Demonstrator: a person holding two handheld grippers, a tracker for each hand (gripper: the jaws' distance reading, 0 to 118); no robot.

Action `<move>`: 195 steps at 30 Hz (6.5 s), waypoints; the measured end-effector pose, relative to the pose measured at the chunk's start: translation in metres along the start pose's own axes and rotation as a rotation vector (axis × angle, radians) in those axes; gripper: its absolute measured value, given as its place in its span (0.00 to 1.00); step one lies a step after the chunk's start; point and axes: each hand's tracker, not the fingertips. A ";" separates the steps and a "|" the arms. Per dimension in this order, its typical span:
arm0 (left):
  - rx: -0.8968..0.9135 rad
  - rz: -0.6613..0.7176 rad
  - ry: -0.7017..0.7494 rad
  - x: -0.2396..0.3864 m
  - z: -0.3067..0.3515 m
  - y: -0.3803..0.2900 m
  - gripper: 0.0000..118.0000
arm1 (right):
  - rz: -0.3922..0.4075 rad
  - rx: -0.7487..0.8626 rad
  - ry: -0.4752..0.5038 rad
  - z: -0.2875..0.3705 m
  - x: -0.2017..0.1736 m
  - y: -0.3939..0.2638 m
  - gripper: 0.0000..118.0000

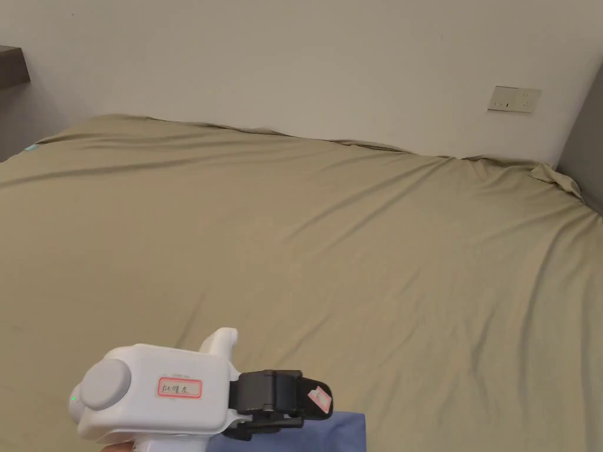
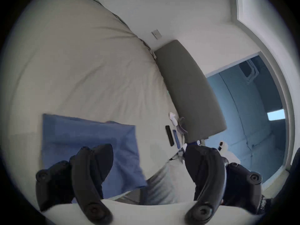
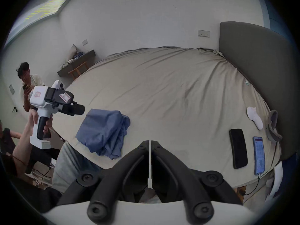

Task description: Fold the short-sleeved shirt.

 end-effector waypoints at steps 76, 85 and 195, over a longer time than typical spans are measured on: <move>0.286 0.353 -0.084 -0.163 0.136 -0.047 0.23 | -0.396 -0.156 0.524 -0.202 -0.020 0.004 0.03; 0.305 0.152 0.388 -0.178 0.329 0.048 0.22 | -0.391 -0.155 0.450 -0.195 -0.042 0.024 0.03; 0.840 -0.661 0.855 0.140 0.047 0.029 1.00 | 0.048 0.702 -0.328 -0.023 -0.029 0.114 1.00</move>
